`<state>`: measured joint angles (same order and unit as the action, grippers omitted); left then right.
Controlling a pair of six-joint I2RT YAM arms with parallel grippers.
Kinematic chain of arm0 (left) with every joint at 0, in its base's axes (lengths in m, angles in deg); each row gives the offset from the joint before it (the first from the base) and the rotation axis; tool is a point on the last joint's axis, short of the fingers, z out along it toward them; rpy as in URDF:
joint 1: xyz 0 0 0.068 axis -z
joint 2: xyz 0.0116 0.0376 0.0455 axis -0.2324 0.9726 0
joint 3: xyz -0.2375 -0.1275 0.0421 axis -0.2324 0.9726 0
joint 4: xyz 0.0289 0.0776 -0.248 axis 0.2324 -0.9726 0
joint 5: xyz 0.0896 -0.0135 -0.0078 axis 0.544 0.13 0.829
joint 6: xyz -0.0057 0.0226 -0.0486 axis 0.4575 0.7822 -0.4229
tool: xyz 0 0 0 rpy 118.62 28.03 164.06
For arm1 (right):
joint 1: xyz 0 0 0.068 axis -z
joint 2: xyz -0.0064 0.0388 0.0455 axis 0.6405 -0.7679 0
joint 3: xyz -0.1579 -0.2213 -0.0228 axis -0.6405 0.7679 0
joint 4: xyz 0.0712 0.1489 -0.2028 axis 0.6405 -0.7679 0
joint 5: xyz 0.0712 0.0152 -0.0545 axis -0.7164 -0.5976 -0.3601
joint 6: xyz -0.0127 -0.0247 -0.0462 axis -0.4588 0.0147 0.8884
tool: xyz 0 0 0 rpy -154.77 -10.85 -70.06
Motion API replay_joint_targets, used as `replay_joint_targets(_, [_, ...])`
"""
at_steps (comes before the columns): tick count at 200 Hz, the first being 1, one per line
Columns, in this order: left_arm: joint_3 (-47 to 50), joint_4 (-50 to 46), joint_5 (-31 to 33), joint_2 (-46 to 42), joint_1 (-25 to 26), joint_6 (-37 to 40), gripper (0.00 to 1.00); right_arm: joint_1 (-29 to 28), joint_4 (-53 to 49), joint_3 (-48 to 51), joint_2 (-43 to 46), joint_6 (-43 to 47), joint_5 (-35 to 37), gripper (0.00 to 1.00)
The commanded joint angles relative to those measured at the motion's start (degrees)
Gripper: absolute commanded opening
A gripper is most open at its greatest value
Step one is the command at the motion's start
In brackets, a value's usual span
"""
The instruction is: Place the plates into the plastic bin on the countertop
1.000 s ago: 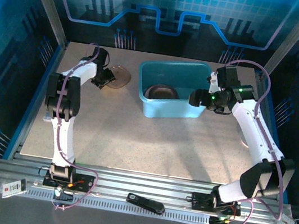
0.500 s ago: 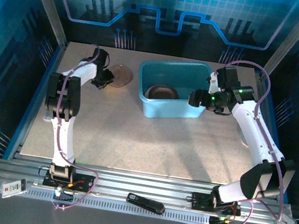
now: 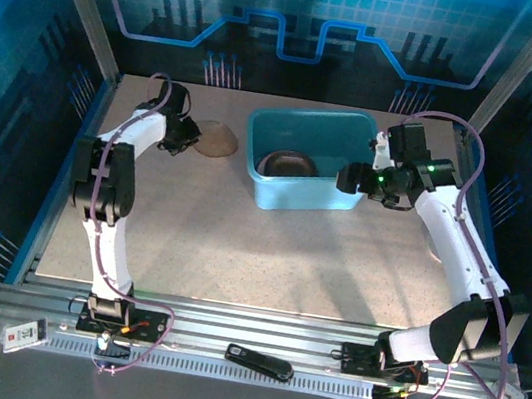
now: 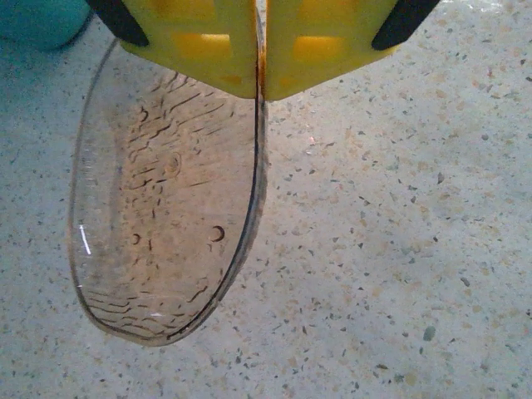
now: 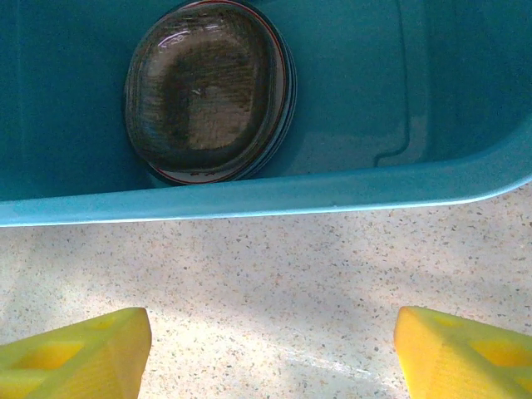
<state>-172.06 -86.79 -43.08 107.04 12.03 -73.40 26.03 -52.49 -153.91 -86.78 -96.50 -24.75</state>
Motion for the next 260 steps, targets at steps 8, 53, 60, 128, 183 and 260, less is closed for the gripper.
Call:
replay_joint_targets(8, [1.72,0.15,-2.27,-2.98,-0.88,1.74,0.10,0.79,0.78,0.92,1.66,-0.74,-1.67,0.78])
replay_joint_targets(53, [4.23,-0.73,-3.93,-3.22,-0.88,2.33,0.10,0.72,1.72,2.03,2.43,-1.23,-2.46,0.77])
replay_joint_targets(60, [4.86,-0.68,-4.13,-3.13,-0.88,2.33,0.10,0.70,1.83,2.23,2.51,-1.24,-2.55,0.77])
replay_joint_targets(128, [5.62,-0.23,-4.61,-1.47,-0.88,2.77,0.10,0.70,2.45,3.80,2.97,-1.49,-2.68,0.76])
replay_joint_targets(183, [3.39,-1.10,-4.64,1.01,-0.88,3.46,0.20,0.71,2.94,4.14,2.47,-1.60,-2.86,0.77])
replay_joint_targets(260, [1.44,-2.31,-3.78,3.30,-0.88,4.61,0.37,0.71,3.07,3.67,1.18,-1.59,-3.06,0.78])
